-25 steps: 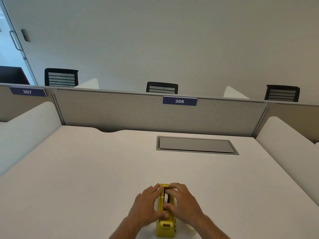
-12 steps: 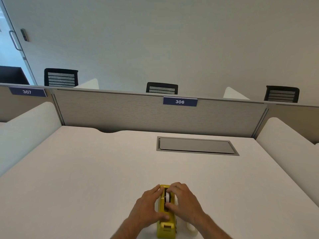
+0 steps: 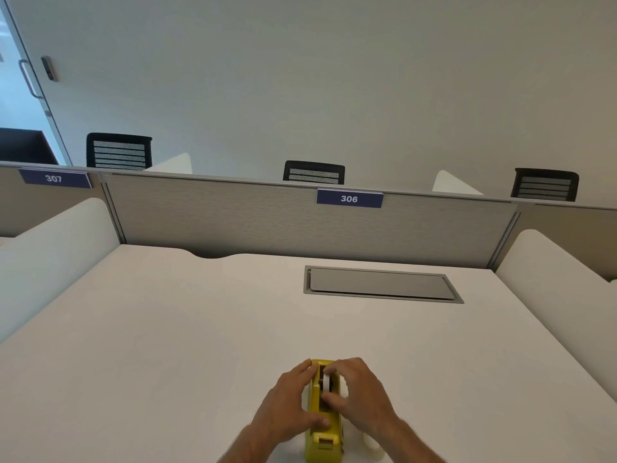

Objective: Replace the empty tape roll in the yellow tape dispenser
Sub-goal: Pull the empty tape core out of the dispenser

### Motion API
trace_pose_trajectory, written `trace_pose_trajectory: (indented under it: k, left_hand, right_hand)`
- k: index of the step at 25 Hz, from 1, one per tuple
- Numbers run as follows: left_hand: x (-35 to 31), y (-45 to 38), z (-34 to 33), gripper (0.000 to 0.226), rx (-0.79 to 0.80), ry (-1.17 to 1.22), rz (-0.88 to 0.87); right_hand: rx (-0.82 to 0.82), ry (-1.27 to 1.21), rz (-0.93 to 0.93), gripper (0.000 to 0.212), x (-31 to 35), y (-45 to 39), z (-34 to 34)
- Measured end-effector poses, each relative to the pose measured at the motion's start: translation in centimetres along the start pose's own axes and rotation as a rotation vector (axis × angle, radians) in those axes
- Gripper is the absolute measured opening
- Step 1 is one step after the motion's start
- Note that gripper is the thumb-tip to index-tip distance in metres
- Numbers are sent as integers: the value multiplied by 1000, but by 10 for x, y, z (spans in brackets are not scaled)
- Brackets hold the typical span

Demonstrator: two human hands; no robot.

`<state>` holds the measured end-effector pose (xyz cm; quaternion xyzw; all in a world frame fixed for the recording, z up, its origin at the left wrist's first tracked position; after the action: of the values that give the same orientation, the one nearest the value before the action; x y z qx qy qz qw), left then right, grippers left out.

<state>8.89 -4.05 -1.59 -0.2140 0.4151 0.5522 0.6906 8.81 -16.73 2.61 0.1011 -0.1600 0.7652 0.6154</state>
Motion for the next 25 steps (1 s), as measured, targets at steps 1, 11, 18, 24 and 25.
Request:
trace_pose_trajectory:
  k: [1, 11, 18, 24, 25]
  left_hand:
    - [0, 0, 0, 108, 2, 3, 2]
    - [2, 0, -1, 109, 22, 11, 24]
    - [0, 2, 5, 96, 3, 12, 48]
    - [-11, 21, 32, 46, -287, 363, 39]
    - [-10, 23, 32, 37, -301, 496, 62]
  right_hand:
    - [4, -5, -3, 34, -1, 0, -1]
    - [17, -151, -20, 34, -11, -2, -9]
    - [-18, -273, -19, 31, -7, -3, 0]
    - [-105, -400, -6, 33, -1, -1, 25]
    - [-111, -417, -4, 33, 1, 0, 29]
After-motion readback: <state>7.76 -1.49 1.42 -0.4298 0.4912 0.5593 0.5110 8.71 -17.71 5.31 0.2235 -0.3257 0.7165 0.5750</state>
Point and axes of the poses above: each hand's wrist, its own y-axis away from the middle knuckle, its own z-axis out of the back of the hand, x = y × z, the point moved 10 cm from there along -y, towards the middle knuckle, and after that the axes turned 12 degrees about y, right-handed, at the moved point
